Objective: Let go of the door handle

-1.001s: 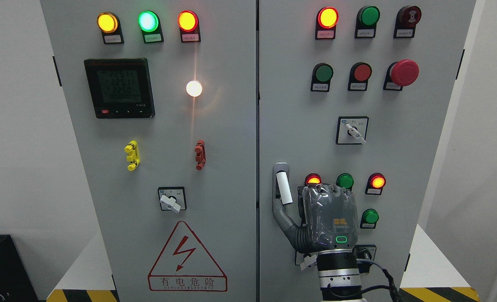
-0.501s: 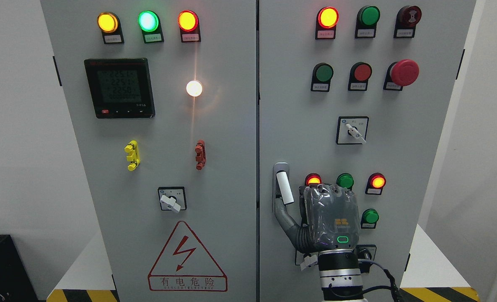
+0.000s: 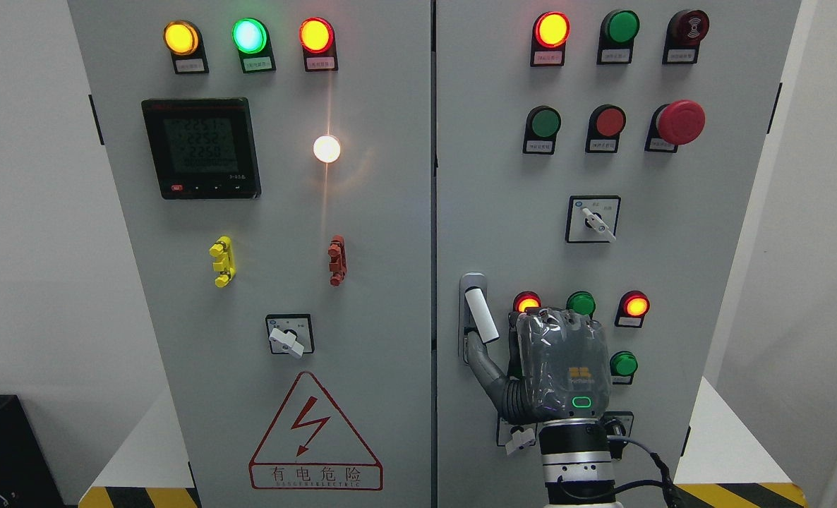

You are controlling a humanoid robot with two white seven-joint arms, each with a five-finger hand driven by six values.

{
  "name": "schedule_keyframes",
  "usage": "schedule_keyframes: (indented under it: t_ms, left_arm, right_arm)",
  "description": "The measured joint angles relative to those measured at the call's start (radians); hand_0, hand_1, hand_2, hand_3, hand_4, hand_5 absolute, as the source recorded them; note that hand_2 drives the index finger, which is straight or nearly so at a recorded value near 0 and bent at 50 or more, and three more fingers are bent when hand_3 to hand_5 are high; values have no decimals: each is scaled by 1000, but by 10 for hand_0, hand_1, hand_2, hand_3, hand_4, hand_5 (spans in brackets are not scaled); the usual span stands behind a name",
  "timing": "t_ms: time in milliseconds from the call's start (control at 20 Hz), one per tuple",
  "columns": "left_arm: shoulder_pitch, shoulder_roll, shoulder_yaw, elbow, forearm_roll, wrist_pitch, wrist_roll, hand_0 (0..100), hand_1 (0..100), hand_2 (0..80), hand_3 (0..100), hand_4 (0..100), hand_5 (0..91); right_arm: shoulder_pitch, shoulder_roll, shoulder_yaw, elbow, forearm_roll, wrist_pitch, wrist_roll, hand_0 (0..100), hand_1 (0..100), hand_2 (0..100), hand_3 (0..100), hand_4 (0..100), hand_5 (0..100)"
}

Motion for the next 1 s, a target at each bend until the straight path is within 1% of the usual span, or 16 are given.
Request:
schedule_keyframes:
  t_ms: [601, 1001]
  left_arm:
    - [0, 0, 0, 0, 0, 0, 0, 120, 556, 0, 0, 0, 0]
    - [0, 0, 0, 0, 0, 0, 0, 120, 556, 0, 0, 0, 0]
  right_arm:
    - [0, 0, -8, -1, 0, 1, -3, 454, 443, 974, 1000, 965, 1000]
    - [0, 0, -10, -2, -4, 17, -3, 457, 444, 971, 1000, 966, 1000]
